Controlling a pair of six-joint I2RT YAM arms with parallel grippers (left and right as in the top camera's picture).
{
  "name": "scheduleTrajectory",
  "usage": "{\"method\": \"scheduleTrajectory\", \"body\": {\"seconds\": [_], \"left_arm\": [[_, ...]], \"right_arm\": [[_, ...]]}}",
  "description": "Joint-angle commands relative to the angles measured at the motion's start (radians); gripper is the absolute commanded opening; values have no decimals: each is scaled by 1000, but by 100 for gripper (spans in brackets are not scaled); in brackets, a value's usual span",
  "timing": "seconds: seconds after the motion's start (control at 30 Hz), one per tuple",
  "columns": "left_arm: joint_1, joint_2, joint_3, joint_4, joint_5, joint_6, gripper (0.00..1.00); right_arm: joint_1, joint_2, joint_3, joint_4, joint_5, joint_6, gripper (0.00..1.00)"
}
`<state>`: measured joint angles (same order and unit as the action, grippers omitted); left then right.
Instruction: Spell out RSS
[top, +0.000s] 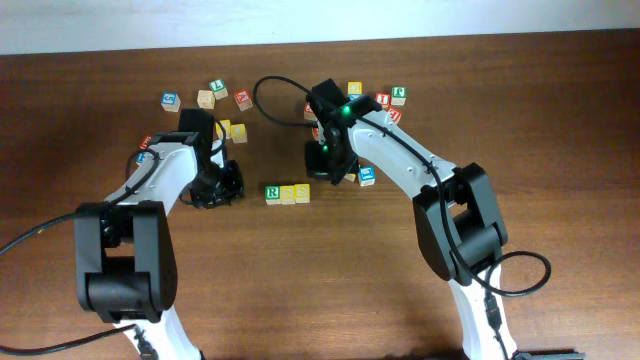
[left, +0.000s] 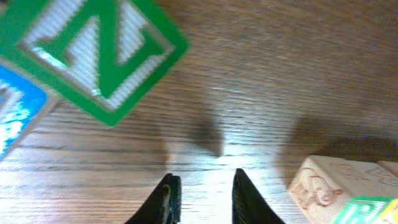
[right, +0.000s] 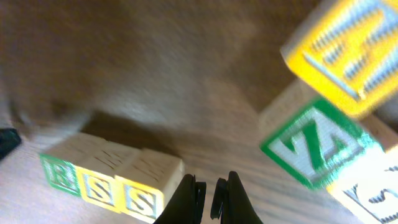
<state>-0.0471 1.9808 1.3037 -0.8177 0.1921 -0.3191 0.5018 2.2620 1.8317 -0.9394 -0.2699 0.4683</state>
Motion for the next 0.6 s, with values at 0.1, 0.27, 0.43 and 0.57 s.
{"method": "scheduleTrajectory", "body": {"seconds": [0.1, 0.27, 0.43, 0.57], "left_arm": [[3, 13, 18, -13, -60, -27, 25], [3, 14, 18, -25, -63, -28, 23], [3, 14, 18, -33, -63, -28, 22], [3, 14, 18, -33, -63, -28, 22]], "right_arm": [[39, 19, 19, 55, 21, -7, 4], [69, 19, 17, 65, 85, 16, 4], [94, 24, -4, 78, 129, 46, 4], [95, 24, -24, 93, 125, 60, 4]]}}
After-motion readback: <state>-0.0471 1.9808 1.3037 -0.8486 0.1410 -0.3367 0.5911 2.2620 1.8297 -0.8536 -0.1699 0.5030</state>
